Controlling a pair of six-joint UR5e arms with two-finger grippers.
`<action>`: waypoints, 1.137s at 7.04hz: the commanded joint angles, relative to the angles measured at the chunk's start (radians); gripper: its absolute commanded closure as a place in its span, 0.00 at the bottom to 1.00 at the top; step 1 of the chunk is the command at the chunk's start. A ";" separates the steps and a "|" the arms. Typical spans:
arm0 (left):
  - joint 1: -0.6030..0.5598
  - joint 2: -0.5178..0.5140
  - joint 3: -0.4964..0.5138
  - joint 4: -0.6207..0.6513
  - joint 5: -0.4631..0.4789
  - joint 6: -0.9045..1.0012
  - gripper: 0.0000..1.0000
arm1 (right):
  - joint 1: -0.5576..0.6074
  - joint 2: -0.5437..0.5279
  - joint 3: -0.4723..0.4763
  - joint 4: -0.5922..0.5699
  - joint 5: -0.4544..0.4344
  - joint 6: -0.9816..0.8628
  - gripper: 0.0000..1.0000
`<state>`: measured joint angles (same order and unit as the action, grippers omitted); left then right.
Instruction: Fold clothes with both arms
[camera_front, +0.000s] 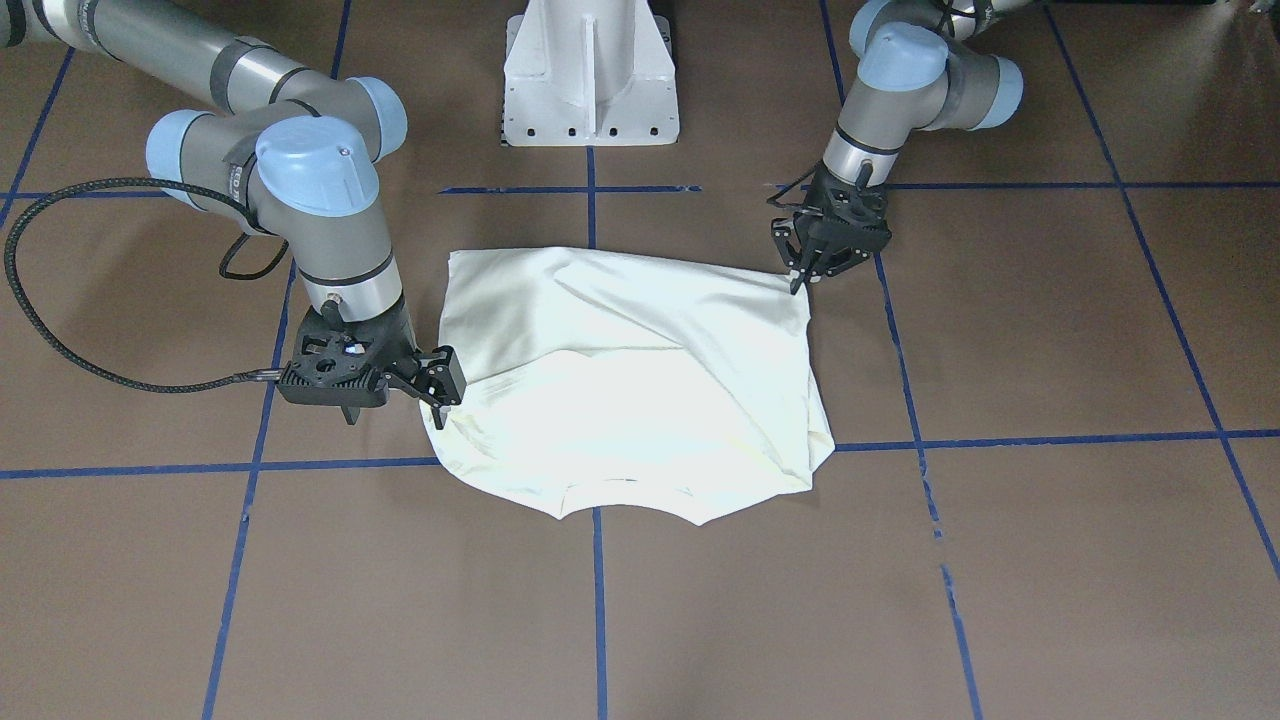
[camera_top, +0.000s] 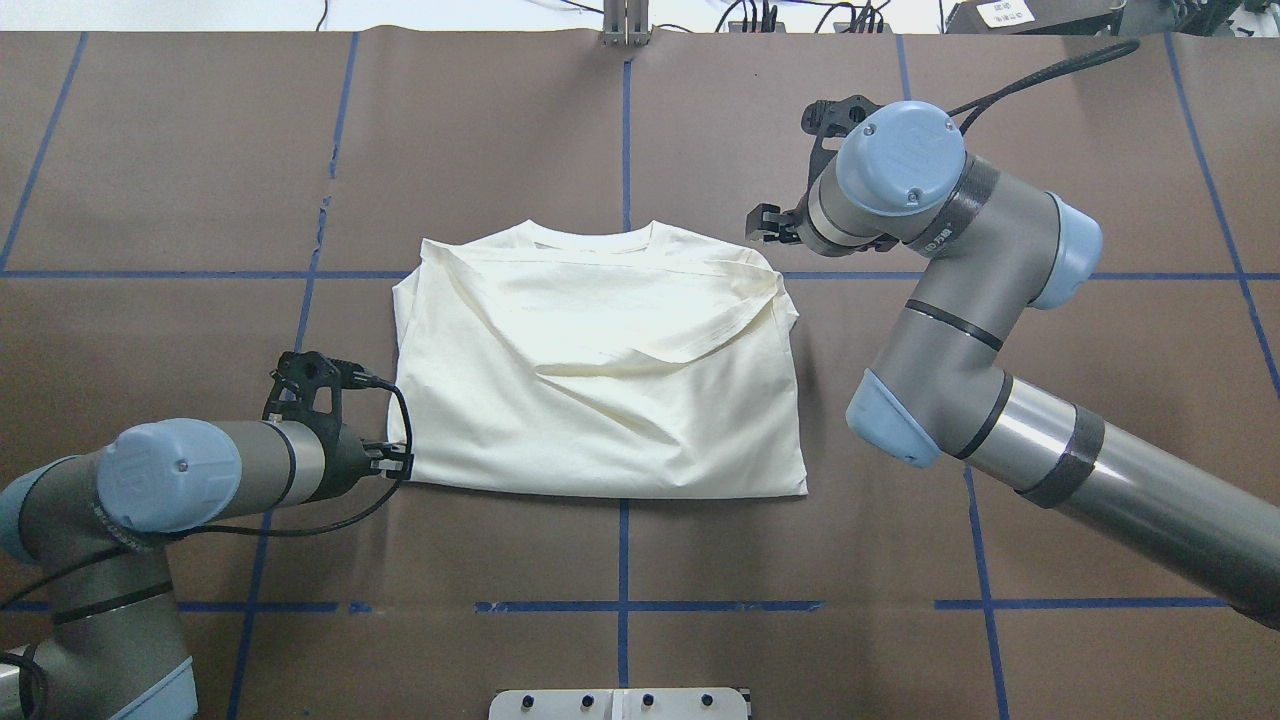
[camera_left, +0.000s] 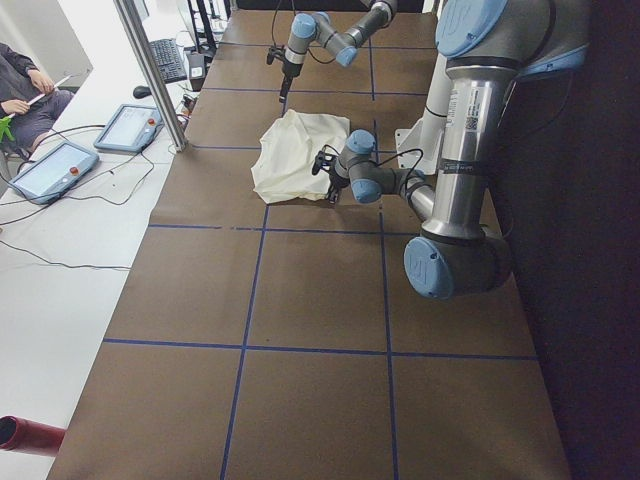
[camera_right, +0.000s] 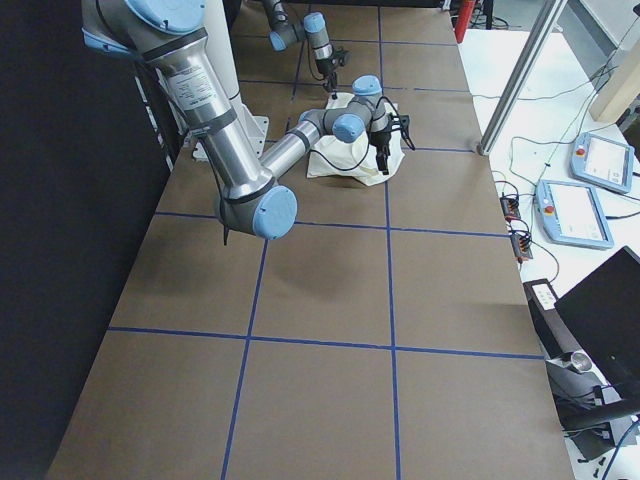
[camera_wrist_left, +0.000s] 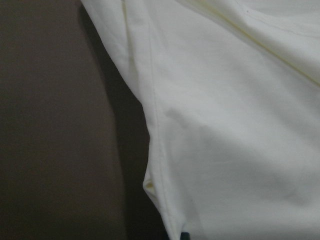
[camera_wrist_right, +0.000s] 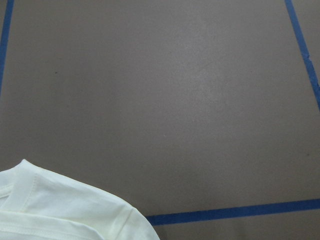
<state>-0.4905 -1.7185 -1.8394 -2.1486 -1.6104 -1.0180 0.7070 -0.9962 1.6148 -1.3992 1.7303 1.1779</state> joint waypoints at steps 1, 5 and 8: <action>-0.197 -0.089 0.125 0.016 -0.003 0.193 1.00 | -0.001 0.002 0.000 0.000 0.000 0.000 0.00; -0.333 -0.673 0.917 -0.078 0.091 0.252 1.00 | -0.001 0.002 0.039 -0.003 0.002 0.008 0.00; -0.367 -0.747 1.043 -0.230 0.064 0.254 0.19 | -0.023 0.011 0.065 -0.001 0.006 0.058 0.00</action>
<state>-0.8401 -2.4538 -0.8185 -2.3301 -1.5333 -0.7660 0.6986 -0.9911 1.6756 -1.4020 1.7355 1.2085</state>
